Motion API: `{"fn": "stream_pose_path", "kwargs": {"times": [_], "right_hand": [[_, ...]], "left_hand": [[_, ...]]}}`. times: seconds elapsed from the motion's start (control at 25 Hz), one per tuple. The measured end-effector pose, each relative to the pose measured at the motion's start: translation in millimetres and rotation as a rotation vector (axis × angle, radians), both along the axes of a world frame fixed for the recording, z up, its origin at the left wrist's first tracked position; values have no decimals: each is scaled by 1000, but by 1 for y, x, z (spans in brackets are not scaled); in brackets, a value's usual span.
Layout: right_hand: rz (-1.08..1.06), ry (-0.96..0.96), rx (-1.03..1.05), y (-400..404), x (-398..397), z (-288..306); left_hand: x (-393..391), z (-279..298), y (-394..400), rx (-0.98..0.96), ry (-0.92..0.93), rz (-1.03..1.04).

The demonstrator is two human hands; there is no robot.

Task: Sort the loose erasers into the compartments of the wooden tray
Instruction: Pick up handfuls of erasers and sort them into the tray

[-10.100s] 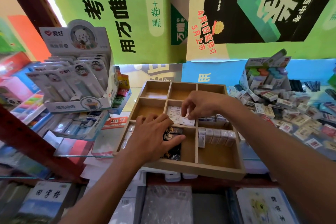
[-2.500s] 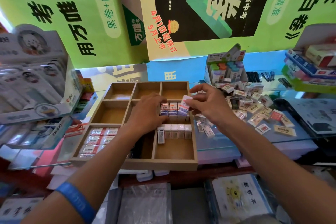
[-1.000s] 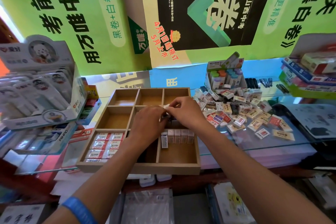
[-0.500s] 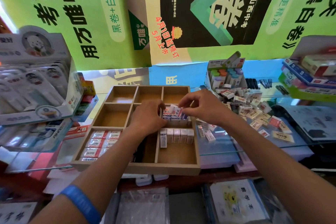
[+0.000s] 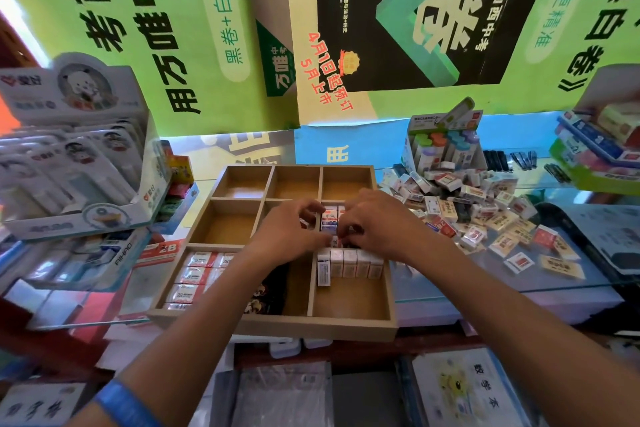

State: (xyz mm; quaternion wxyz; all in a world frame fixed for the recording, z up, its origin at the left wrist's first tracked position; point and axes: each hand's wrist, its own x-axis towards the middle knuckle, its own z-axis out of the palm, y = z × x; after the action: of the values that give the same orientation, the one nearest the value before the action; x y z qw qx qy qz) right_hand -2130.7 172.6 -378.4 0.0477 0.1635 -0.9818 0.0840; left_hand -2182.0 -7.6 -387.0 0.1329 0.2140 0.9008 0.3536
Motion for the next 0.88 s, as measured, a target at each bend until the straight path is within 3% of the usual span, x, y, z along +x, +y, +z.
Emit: {"fn": "stream_pose_path", "kwargs": {"times": [0.36, 0.52, 0.6, 0.88], "right_hand": [[65, -109, -53, 7, 0, 3], [-46, -40, -346, 19, 15, 3], [-97, -39, -388, 28, 26, 6], [-10, -179, 39, 17, 36, 7]], "left_hand": [[3, 1, 21, -99, 42, 72], [-1, 1, 20, -100, 11, 48], [-1, 0, 23, -135, 48, 60], [3, -6, 22, -139, 113, 65]]}}
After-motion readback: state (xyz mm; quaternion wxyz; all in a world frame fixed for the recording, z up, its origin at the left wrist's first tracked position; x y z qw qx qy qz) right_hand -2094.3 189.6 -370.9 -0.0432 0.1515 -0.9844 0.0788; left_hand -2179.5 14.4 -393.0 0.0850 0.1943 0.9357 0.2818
